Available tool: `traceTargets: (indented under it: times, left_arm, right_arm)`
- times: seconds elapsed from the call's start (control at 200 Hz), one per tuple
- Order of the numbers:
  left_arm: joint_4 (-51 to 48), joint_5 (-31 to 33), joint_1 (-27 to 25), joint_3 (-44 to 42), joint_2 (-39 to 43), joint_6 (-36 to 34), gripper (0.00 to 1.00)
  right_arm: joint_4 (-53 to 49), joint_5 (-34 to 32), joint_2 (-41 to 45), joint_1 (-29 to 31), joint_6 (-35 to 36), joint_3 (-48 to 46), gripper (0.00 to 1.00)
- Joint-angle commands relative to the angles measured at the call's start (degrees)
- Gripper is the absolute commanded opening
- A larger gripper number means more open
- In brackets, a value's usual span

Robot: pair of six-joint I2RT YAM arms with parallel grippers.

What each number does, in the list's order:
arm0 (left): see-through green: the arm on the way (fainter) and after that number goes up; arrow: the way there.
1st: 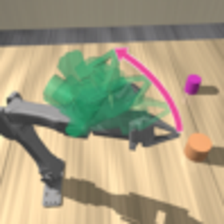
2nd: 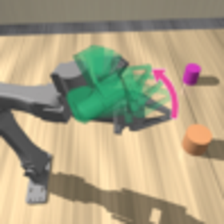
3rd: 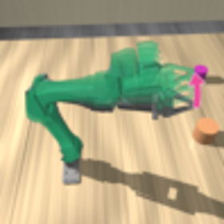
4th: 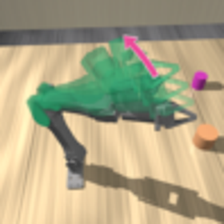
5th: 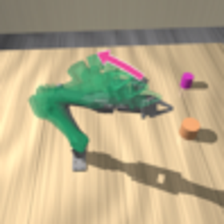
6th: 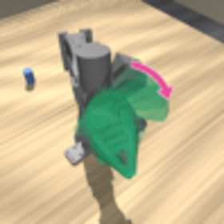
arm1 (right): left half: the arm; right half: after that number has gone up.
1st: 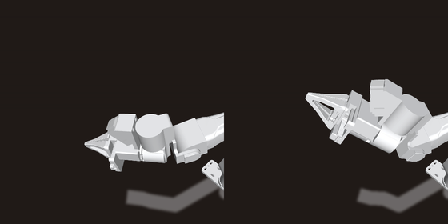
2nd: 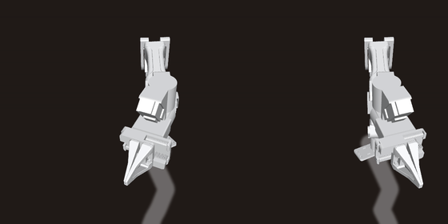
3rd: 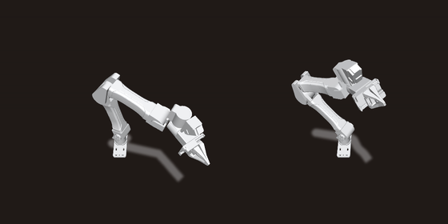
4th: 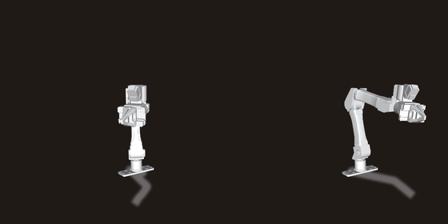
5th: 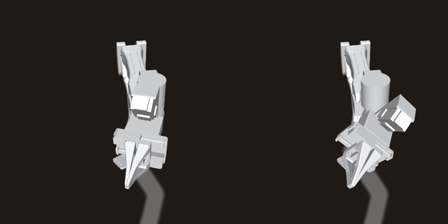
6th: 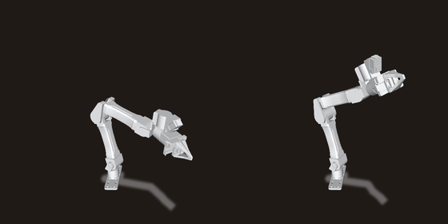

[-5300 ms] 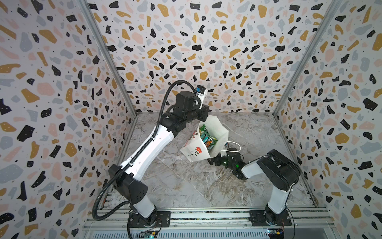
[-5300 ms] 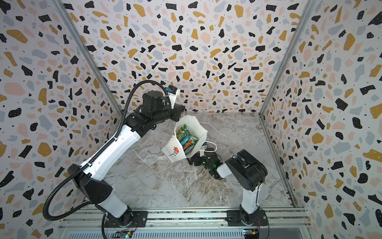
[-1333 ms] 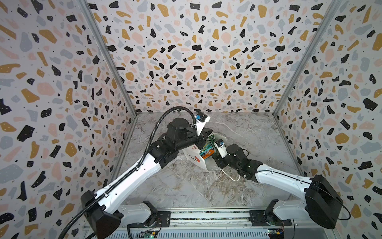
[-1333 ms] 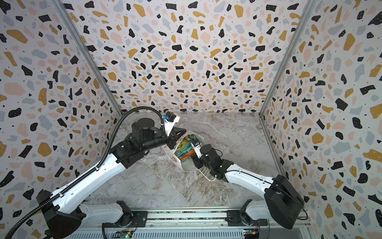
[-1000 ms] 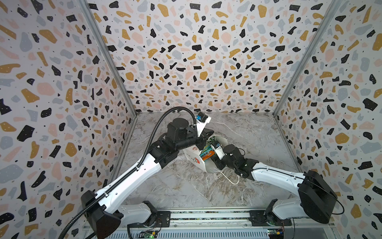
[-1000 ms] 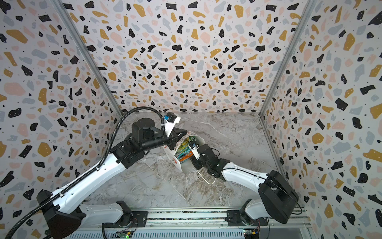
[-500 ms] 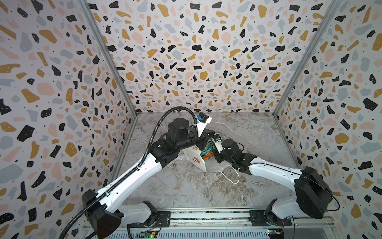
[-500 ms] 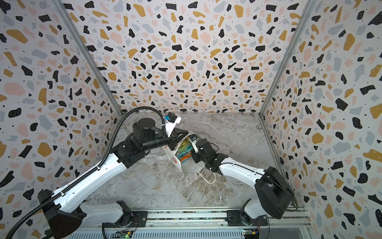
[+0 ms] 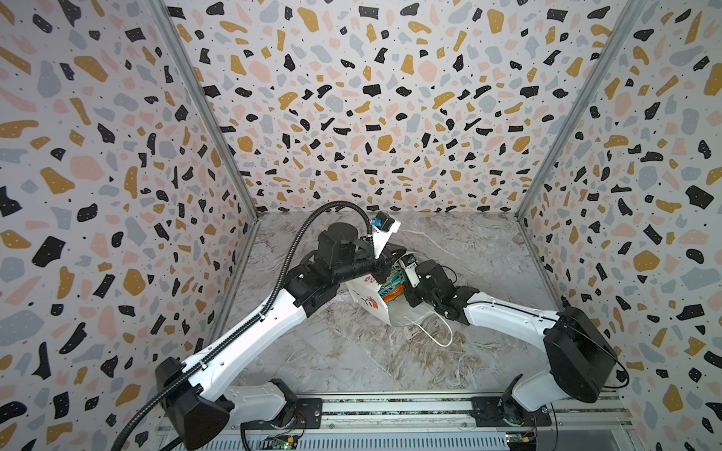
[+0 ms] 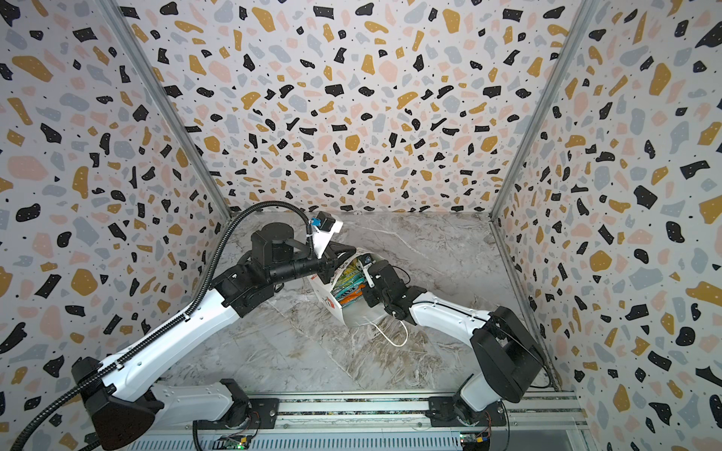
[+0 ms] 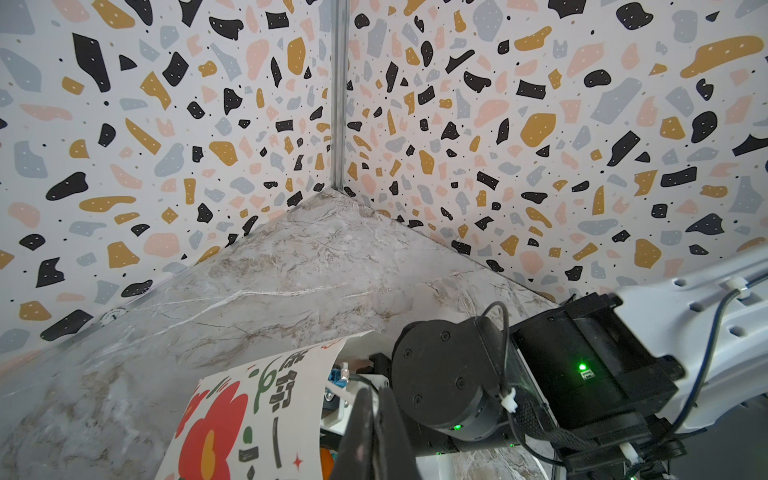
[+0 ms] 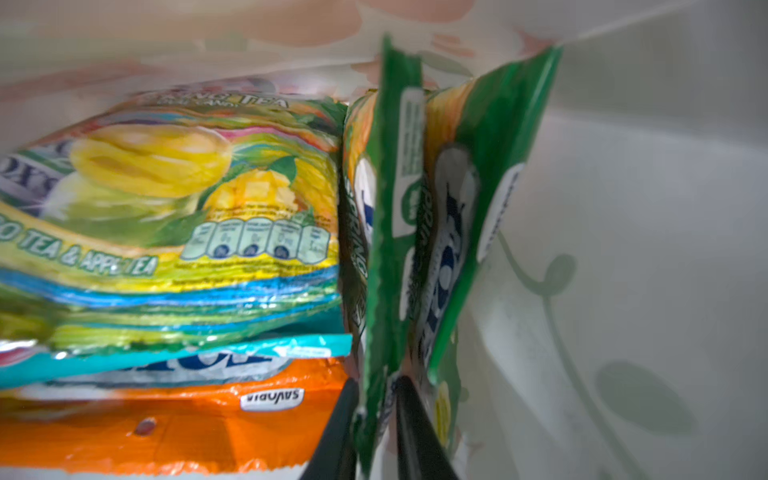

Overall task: Take the snacks out of the paper bag
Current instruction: 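Close the right gripper on a green FOX'S packet inside the bag, then pull the green packet out of the bag with the right gripper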

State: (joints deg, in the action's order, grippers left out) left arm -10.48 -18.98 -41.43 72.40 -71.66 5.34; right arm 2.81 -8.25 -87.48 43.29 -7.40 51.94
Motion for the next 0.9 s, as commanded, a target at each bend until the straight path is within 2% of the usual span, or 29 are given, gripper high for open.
traceTargets:
  times: [0.0,0.095,0.31,0.641,0.896]
  left_arm:
    - [4.0,-0.9,-0.5,-0.3,0.8,0.1,0.0]
    - [4.0,-0.8,-0.4,-0.4,0.9,0.1,0.0]
    - [4.0,0.2,-0.4,-0.5,1.1,0.0,0.0]
    - [2.8,6.7,-0.4,-0.6,0.6,-0.2,0.0]
    - [2.7,8.4,-0.5,-0.9,0.6,0.0,0.0]
  right_arm:
    - [-1.3,0.2,-1.0,-0.4,-1.5,2.6,0.19]
    - [-1.5,-0.3,-2.2,-0.5,-2.1,3.0,0.19]
    - [-1.0,0.2,-1.6,-0.6,-2.4,2.9,0.0]
    - [0.8,3.1,5.6,-0.5,-1.2,-0.8,0.0]
    - [-0.9,4.3,12.0,-0.4,-0.1,-2.9,0.0]
